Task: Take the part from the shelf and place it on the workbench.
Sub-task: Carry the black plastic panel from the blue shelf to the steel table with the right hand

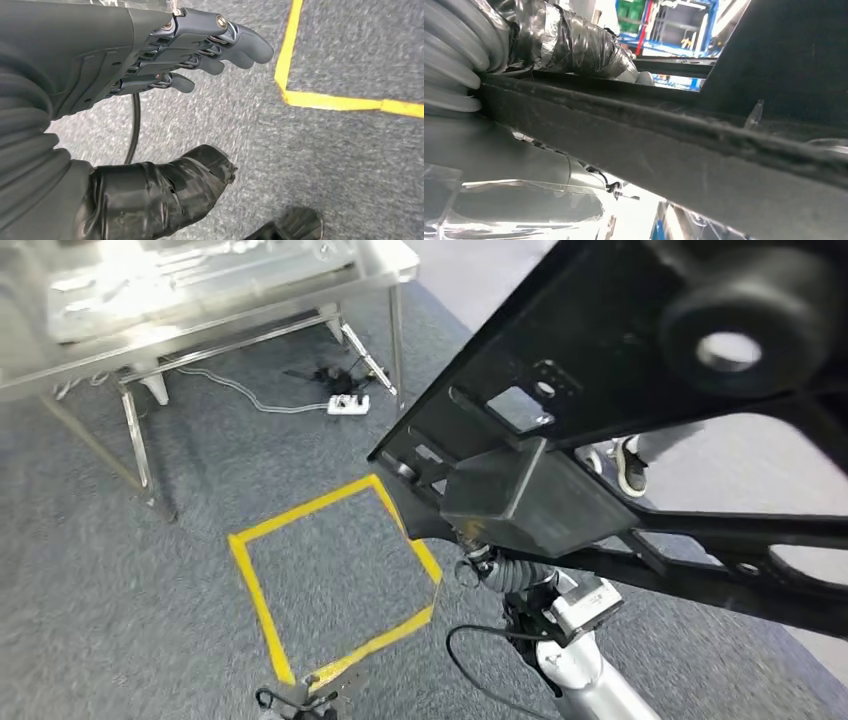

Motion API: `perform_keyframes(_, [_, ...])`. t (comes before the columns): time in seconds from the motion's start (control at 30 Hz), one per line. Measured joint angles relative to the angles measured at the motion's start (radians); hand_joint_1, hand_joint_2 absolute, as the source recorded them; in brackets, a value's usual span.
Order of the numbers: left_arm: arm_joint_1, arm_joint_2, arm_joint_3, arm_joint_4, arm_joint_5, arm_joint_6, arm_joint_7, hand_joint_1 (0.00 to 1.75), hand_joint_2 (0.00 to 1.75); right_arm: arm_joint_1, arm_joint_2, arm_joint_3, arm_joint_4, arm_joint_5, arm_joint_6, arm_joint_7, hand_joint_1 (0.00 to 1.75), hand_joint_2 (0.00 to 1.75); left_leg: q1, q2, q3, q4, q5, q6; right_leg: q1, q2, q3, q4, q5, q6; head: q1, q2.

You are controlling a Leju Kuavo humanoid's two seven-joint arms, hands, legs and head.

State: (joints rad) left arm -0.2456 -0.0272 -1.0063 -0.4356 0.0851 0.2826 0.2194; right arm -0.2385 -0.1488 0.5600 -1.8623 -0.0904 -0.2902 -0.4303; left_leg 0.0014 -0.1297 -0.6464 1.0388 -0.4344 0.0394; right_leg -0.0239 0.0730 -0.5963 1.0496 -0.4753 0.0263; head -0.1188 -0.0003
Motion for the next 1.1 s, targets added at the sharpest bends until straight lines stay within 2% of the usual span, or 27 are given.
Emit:
perform_keyframes(0.07, [0.002,0.001,0.000,0.000,0.004,-0.004,0.000,0.00,1.75,-0.001,0.000,0.000,0.002,0.000,0.000,0.000,1.75,1.75,0.003,-0.015,-0.007,-0.003,0.004,-0.012,0.003,-0.016,0.004,-0.008,0.003,-0.011,0.002,0.000])
perform_keyframes(0.1, [0.004,0.001,0.000,0.000,0.005,-0.005,0.000,0.00,1.75,-0.002,0.000,0.000,0.002,0.000,0.001,0.000,1.75,1.75,0.002,-0.004,-0.012,0.004,-0.001,-0.018,0.002,-0.027,0.007,-0.012,0.006,-0.018,0.001,0.000])
perform_keyframes(0.17, [0.003,0.002,0.000,0.000,0.006,-0.007,-0.001,0.00,1.75,-0.004,0.001,0.000,0.003,0.000,0.001,0.000,1.75,1.75,0.001,0.052,-0.045,0.070,-0.038,-0.027,0.000,-0.053,0.013,-0.020,0.009,-0.031,-0.004,0.000])
perform_keyframes(0.2, [0.002,0.002,0.000,0.000,0.006,-0.007,-0.001,0.00,1.75,-0.003,0.001,0.000,0.003,0.000,0.001,-0.001,1.75,1.75,0.000,0.084,-0.076,0.135,-0.069,-0.031,0.003,-0.067,0.014,-0.021,0.008,-0.034,-0.006,0.000])
perform_keyframes(0.27, [0.001,0.002,0.000,0.000,0.006,-0.007,-0.001,0.00,1.75,-0.002,0.001,0.000,0.004,0.000,0.001,-0.001,1.75,1.75,0.003,0.112,-0.138,0.257,-0.116,-0.036,0.007,-0.097,0.015,-0.020,0.005,-0.039,-0.009,0.000])
perform_keyframes(0.3, [0.002,0.002,0.000,0.000,0.006,-0.008,-0.001,0.00,1.75,-0.002,0.001,0.000,0.005,0.000,0.001,0.000,1.75,1.75,0.003,0.117,-0.150,0.281,-0.117,-0.036,0.008,-0.112,0.015,-0.020,0.003,-0.040,-0.009,0.000])
perform_keyframes(0.33, [0.003,0.002,0.000,0.000,0.006,-0.008,-0.001,0.00,1.75,-0.002,0.001,0.000,0.005,0.000,0.001,0.000,1.75,1.75,0.003,0.121,-0.138,0.259,-0.098,-0.036,0.008,-0.125,0.017,-0.020,0.001,-0.039,-0.009,0.000])
perform_keyframes(0.37, [0.004,0.003,0.000,0.000,0.006,-0.008,-0.001,0.00,1.75,-0.002,0.001,0.000,0.005,0.000,0.001,0.000,1.75,1.75,0.003,0.129,-0.106,0.201,-0.067,-0.033,0.009,-0.138,0.020,-0.020,-0.001,-0.037,-0.009,0.000])
perform_keyframes(0.43, [0.002,0.003,0.000,0.000,0.006,-0.008,-0.001,0.00,1.75,-0.003,0.001,0.000,0.005,0.000,0.001,0.000,1.75,1.75,-0.004,0.173,-0.028,0.059,-0.016,-0.024,0.012,-0.162,0.028,-0.020,-0.009,-0.030,-0.009,0.000])
perform_keyframes(0.47, [0.001,0.003,0.000,0.000,0.006,-0.008,-0.002,0.00,1.75,-0.003,0.001,0.000,0.005,0.000,0.001,0.000,1.75,1.75,-0.009,0.189,-0.005,0.015,-0.007,-0.019,0.015,-0.171,0.032,-0.020,-0.012,-0.026,-0.008,0.000])
perform_keyframes(0.5, [0.000,0.003,0.000,0.000,0.006,-0.008,-0.002,0.00,1.75,-0.004,0.001,0.000,0.005,0.000,0.001,0.000,1.75,1.75,-0.014,0.199,0.004,-0.004,-0.007,-0.014,0.018,-0.180,0.034,-0.021,-0.014,-0.022,-0.007,0.000])
perform_keyframes(0.57, [0.001,0.003,0.000,0.000,0.006,-0.008,-0.002,0.00,1.75,-0.004,0.001,0.000,0.005,0.000,0.001,0.000,1.75,1.75,-0.016,0.179,0.006,-0.010,-0.006,-0.004,0.021,-0.198,0.040,-0.025,-0.017,-0.013,-0.005,0.000])
perform_keyframes(0.6, [0.002,0.003,0.000,0.000,0.006,-0.008,-0.002,0.00,1.75,-0.005,0.001,0.000,0.005,0.000,0.001,0.000,1.75,1.75,-0.013,0.167,0.009,-0.016,-0.004,0.000,0.019,-0.191,0.042,-0.023,-0.023,-0.007,-0.003,0.000])
perform_keyframes(0.63, [0.002,0.003,0.000,0.000,0.006,-0.008,-0.002,0.00,1.75,-0.005,0.001,0.000,0.005,0.000,0.001,-0.001,1.75,1.75,-0.010,0.155,0.013,-0.021,-0.002,0.005,0.016,-0.170,0.038,-0.009,-0.035,-0.003,-0.001,0.000])
perform_keyframes(0.67, [0.001,0.003,0.000,0.000,0.006,-0.008,-0.002,0.00,1.75,-0.006,0.001,0.000,0.005,0.000,0.001,-0.001,1.75,1.75,-0.006,0.143,0.017,-0.026,0.001,0.010,0.014,-0.140,0.023,0.026,-0.056,0.001,0.003,0.000])
perform_keyframes(0.7, [0.000,0.003,0.000,0.000,0.006,-0.008,-0.002,0.00,1.75,-0.006,0.001,0.000,0.006,0.000,0.001,-0.001,1.75,1.75,-0.005,0.132,0.019,-0.028,0.002,0.013,0.012,-0.108,-0.002,0.080,-0.083,0.003,0.008,0.000])
perform_keyframes(0.73, [-0.001,0.003,0.000,0.000,0.007,-0.009,-0.002,0.00,1.75,-0.005,0.001,0.000,0.007,0.000,0.000,-0.003,1.75,1.75,-0.005,0.121,0.019,-0.028,0.002,0.016,0.011,-0.088,-0.037,0.147,-0.110,0.004,0.013,0.000])
perform_keyframes(0.77, [-0.001,0.002,0.000,0.000,0.007,-0.010,-0.002,0.00,1.75,-0.003,0.001,0.000,0.009,-0.002,0.000,-0.007,1.75,1.75,-0.006,0.111,0.020,-0.026,0.001,0.018,0.012,-0.080,-0.070,0.206,-0.127,0.005,0.017,0.000])
perform_keyframes(0.8, [-0.001,0.002,0.001,0.000,0.008,-0.012,-0.002,0.00,1.75,-0.002,0.001,-0.001,0.011,-0.007,0.000,-0.014,1.75,1.75,-0.007,0.101,0.020,-0.025,0.000,0.019,0.012,-0.077,-0.094,0.242,-0.130,0.006,0.020,0.000])
perform_keyframes(0.83, [0.000,0.002,0.001,0.000,0.008,-0.015,-0.002,0.00,1.75,-0.001,0.001,-0.001,0.013,-0.015,0.002,-0.023,1.75,1.75,-0.007,0.093,0.020,-0.022,-0.001,0.020,0.011,-0.077,-0.105,0.248,-0.116,0.007,0.021,0.000])
perform_keyframes(0.87, [0.001,0.001,0.002,0.000,0.009,-0.018,-0.002,0.00,1.75,-0.001,0.001,-0.002,0.014,-0.031,0.007,-0.036,1.75,1.75,-0.007,0.084,0.020,-0.019,-0.004,0.020,0.010,-0.076,-0.095,0.211,-0.082,0.007,0.022,0.000])
perform_keyframes(0.9, [0.001,0.001,0.003,0.000,0.011,-0.023,-0.002,0.00,1.75,-0.001,0.001,-0.004,0.015,-0.052,0.015,-0.049,1.75,1.75,-0.007,0.076,0.020,-0.014,-0.008,0.018,0.009,-0.075,-0.073,0.148,-0.043,0.006,0.024,0.000])
perform_keyframes(0.97, [0.000,0.000,0.007,0.000,0.017,-0.032,-0.002,0.00,1.75,-0.002,0.004,-0.011,0.016,-0.106,0.035,-0.074,1.75,1.75,-0.008,0.065,0.017,-0.003,-0.016,0.011,0.008,-0.063,-0.028,0.036,0.006,0.001,0.027,0.000])
perform_keyframes(1.0, [0.000,0.000,0.009,0.000,0.020,-0.038,-0.003,0.00,1.75,-0.002,0.007,-0.015,0.017,-0.130,0.045,-0.081,1.75,1.75,-0.008,0.063,0.014,0.000,-0.017,0.005,0.009,-0.058,-0.017,0.010,0.010,-0.003,0.028,0.000])
perform_keyframes(1.1, [0.005,-0.001,0.012,0.001,0.016,-0.045,-0.015,0.00,1.75,-0.001,0.016,-0.029,0.022,-0.164,0.049,-0.101,1.75,1.75,-0.007,0.060,0.009,-0.002,-0.018,-0.010,0.012,-0.054,-0.012,-0.003,0.008,-0.019,0.030,0.000])
